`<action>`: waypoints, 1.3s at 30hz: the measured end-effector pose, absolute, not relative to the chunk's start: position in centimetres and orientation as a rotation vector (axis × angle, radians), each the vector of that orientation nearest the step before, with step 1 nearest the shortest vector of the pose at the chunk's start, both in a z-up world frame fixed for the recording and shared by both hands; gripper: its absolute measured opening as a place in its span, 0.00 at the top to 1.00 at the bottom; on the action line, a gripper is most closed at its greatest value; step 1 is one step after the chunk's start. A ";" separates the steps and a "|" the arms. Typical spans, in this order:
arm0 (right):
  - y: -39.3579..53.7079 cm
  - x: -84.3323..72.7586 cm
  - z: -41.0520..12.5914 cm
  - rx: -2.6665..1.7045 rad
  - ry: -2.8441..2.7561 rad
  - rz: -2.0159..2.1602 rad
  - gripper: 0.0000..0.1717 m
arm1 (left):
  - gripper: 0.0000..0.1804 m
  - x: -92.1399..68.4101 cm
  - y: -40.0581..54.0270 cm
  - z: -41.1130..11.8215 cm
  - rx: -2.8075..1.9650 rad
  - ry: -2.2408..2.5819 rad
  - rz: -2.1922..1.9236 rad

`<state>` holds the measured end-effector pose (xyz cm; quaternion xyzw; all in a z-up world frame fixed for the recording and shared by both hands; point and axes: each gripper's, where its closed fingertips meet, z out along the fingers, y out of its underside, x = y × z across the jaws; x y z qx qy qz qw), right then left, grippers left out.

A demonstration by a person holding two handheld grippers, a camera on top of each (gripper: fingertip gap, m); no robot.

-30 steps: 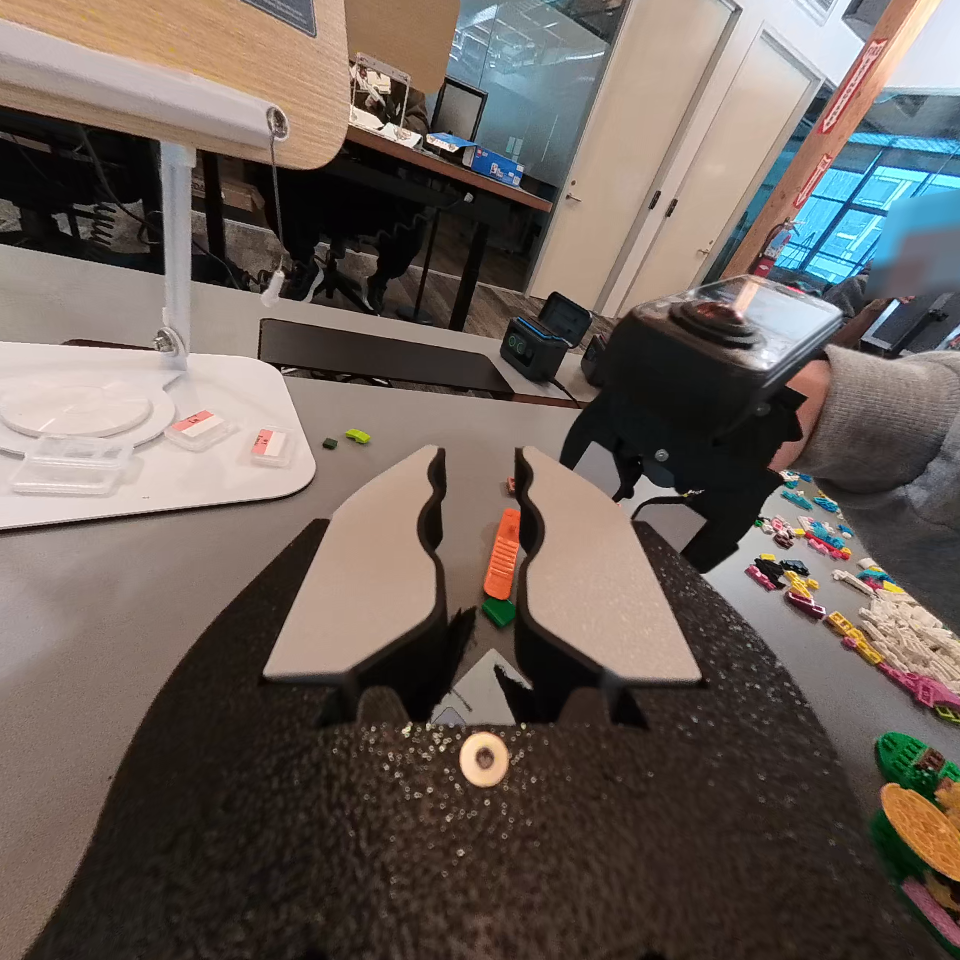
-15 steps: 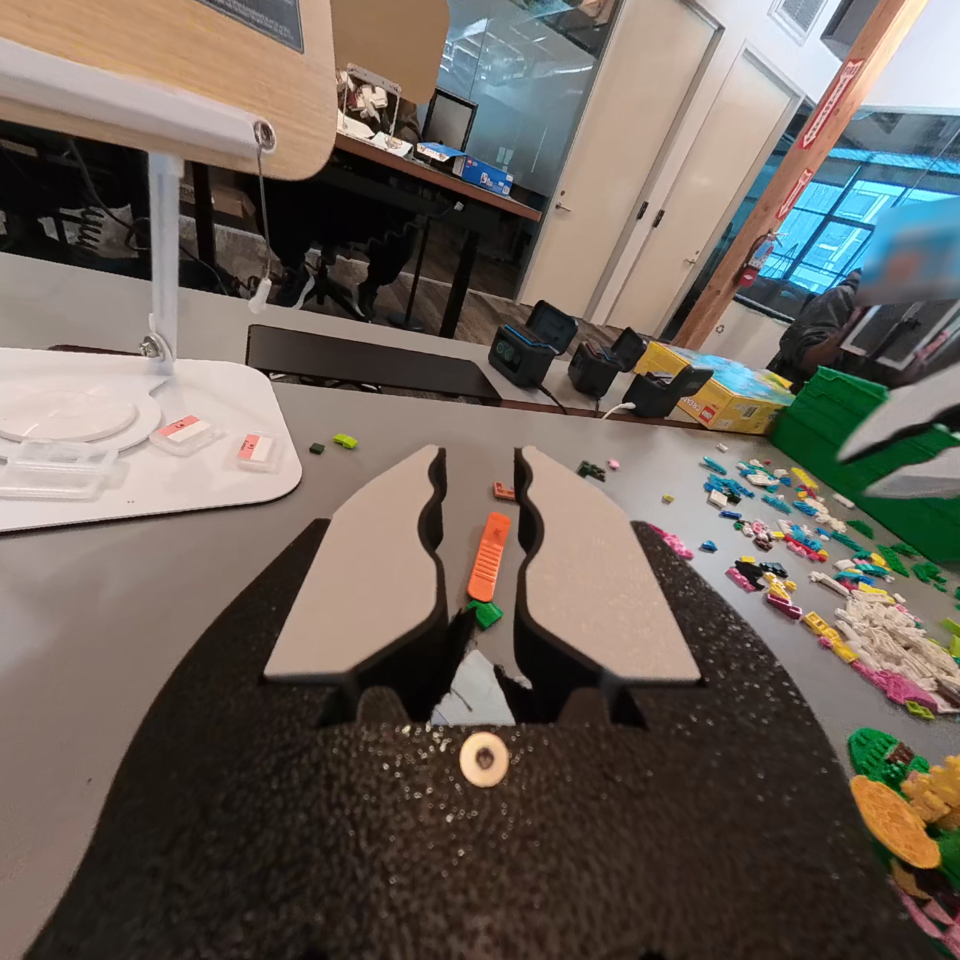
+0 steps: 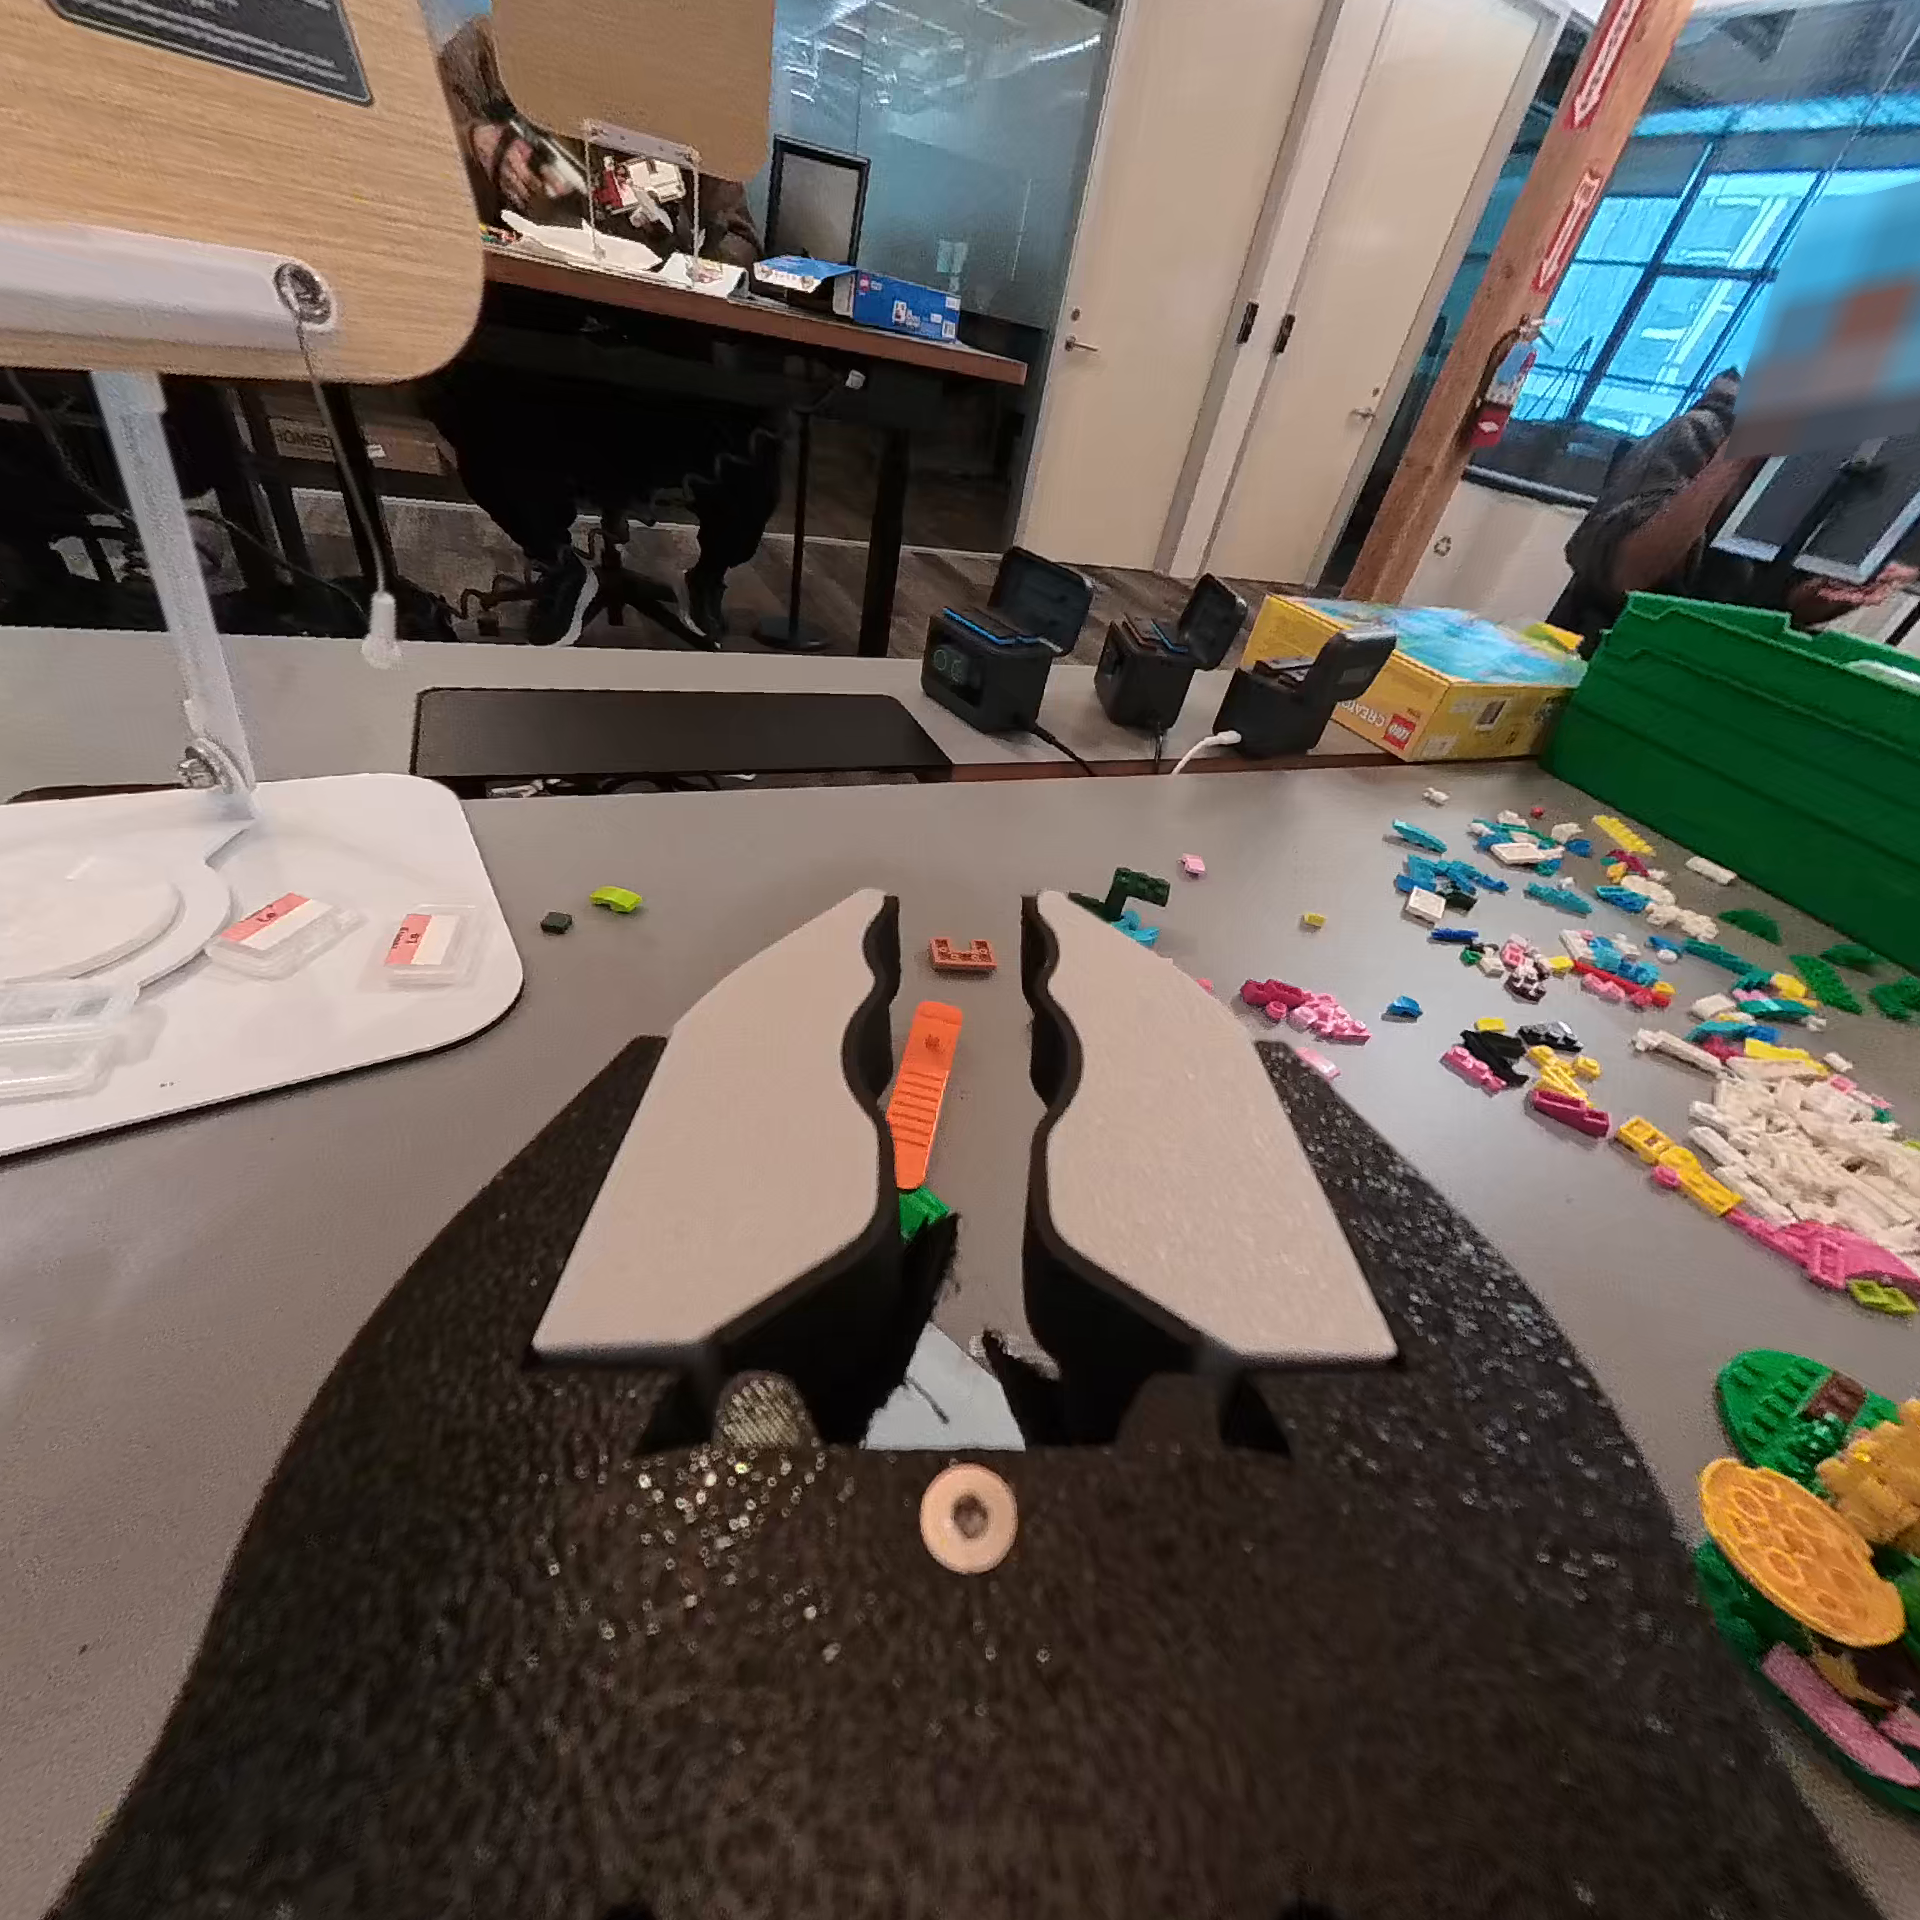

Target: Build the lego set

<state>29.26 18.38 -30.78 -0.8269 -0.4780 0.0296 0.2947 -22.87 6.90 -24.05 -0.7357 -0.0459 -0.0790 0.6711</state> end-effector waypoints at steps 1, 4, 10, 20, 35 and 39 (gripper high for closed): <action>19.0 29.5 -31.1 -2.198 -1.241 0.076 0.91 | 0.88 -22.7 6.9 -24.1 -1.662 -0.093 -0.168; 20.6 29.9 -31.8 -2.211 -1.186 0.076 0.91 | 0.88 -22.4 7.0 -24.1 -1.671 -0.068 -0.150; 22.2 30.7 -33.7 -2.284 -1.192 0.037 0.91 | 0.88 -22.4 7.1 -24.5 -1.688 -0.059 -0.130; 21.2 29.4 -33.9 -2.276 -1.262 0.141 0.91 | 0.89 -22.6 7.1 -24.5 -1.688 -0.077 -0.155; 18.2 10.9 -28.0 -1.794 -1.485 0.500 0.84 | 0.89 -23.3 7.1 -24.5 -1.668 -0.097 -0.109; 13.6 -0.7 -27.4 -1.569 -1.787 0.705 0.79 | 0.89 -24.6 6.6 -23.5 -1.605 -0.116 -0.018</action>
